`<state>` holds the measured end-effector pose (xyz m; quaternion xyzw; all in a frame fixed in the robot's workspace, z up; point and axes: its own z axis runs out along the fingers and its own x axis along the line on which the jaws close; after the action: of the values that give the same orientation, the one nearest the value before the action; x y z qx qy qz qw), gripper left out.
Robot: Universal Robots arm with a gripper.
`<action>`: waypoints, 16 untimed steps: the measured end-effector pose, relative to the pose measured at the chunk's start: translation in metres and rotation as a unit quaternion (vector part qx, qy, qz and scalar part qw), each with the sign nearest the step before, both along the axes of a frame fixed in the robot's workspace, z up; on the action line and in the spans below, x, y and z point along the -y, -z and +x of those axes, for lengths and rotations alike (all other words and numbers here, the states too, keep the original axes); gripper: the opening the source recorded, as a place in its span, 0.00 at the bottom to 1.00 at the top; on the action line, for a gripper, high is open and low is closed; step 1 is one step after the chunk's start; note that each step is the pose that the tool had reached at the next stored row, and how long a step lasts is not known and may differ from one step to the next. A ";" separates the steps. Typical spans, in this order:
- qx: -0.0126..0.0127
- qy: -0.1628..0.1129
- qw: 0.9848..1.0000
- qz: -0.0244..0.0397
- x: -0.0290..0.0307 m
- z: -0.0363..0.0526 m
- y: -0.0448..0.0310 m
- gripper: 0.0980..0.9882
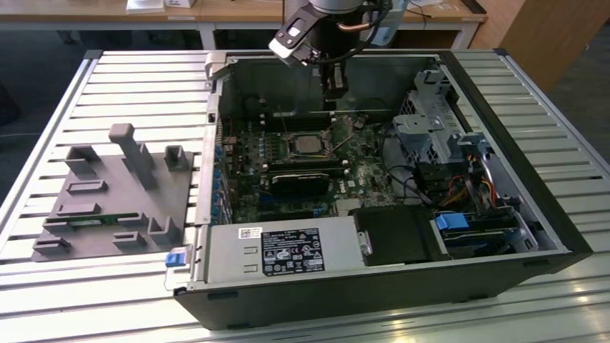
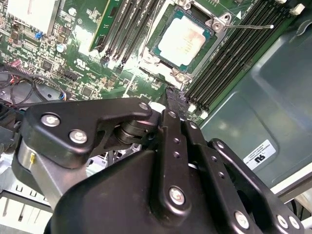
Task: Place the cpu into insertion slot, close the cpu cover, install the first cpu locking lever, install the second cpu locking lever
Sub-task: 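Close the cpu cover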
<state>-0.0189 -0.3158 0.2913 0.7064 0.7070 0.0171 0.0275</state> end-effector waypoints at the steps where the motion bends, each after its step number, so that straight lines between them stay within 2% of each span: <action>1: 0.000 0.000 1.000 0.000 0.0000 0.0005 0.0000 0.01; 11: 0.000 0.000 1.000 0.000 0.0000 0.0041 0.0000 0.02; 12: 0.000 0.000 1.000 0.000 0.0000 0.0042 0.0000 0.09; 16: 0.000 0.000 1.000 0.000 0.0000 0.0060 0.0000 0.09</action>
<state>-0.0129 -0.3158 0.2913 0.7065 0.7070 0.0171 0.0275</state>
